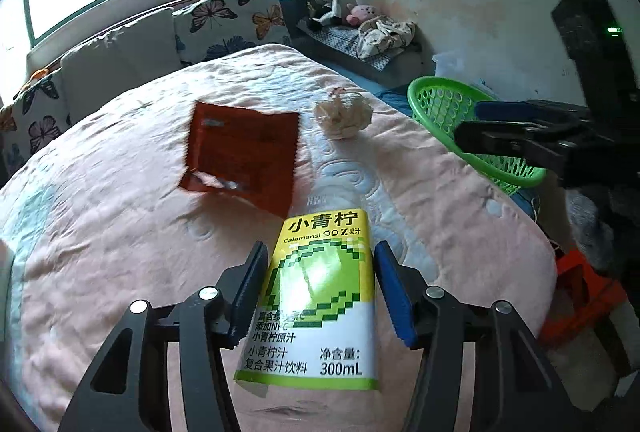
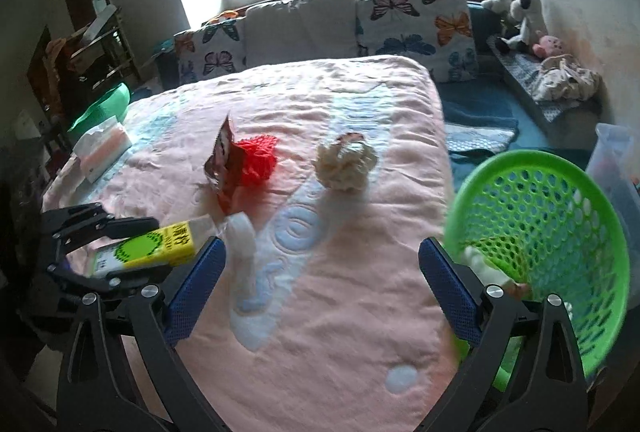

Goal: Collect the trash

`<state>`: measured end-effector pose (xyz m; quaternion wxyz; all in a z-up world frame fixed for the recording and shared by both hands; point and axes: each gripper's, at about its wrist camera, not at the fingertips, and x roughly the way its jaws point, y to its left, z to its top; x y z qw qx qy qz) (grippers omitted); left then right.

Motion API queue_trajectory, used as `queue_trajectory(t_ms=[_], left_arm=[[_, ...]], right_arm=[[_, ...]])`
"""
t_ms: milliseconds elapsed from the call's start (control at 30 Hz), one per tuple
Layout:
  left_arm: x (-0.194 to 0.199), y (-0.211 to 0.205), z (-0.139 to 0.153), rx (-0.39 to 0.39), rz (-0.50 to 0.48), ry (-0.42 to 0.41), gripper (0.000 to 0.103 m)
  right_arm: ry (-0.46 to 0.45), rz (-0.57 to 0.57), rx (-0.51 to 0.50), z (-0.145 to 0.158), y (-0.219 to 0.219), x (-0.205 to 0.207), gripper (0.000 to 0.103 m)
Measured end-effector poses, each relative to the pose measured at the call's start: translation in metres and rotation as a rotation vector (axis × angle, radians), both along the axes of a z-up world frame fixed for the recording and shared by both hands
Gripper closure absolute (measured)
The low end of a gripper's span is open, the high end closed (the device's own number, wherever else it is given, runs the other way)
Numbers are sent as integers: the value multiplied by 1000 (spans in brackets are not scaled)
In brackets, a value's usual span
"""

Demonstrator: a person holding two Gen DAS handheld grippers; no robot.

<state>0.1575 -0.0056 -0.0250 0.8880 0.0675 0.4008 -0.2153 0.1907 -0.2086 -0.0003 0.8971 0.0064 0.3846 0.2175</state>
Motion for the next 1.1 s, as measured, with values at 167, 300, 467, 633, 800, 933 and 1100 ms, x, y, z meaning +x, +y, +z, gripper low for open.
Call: queue_trajectory(t_ms=[167, 300, 467, 633, 800, 933, 1100], left_arm=[[-15, 18, 6, -12, 22, -5, 51], [-23, 34, 9, -33, 43, -3, 83], [-18, 53, 6, -81, 79, 36, 86], [-20, 65, -2, -108, 99, 58, 86], [-24, 73, -3, -117, 115, 54, 82], [-24, 81, -1, -126, 147, 48, 56], [-29, 86, 2, -109, 163, 20, 51]], right_arm=[[4, 33, 6, 0, 19, 9, 12], [9, 70, 10, 0, 37, 18, 19], [17, 108, 4, -3, 60, 32, 25], [14, 131, -3, -2, 75, 37, 25], [9, 137, -8, -2, 79, 35, 25], [9, 134, -8, -2, 77, 34, 25], [10, 142, -16, -1, 78, 33, 25]])
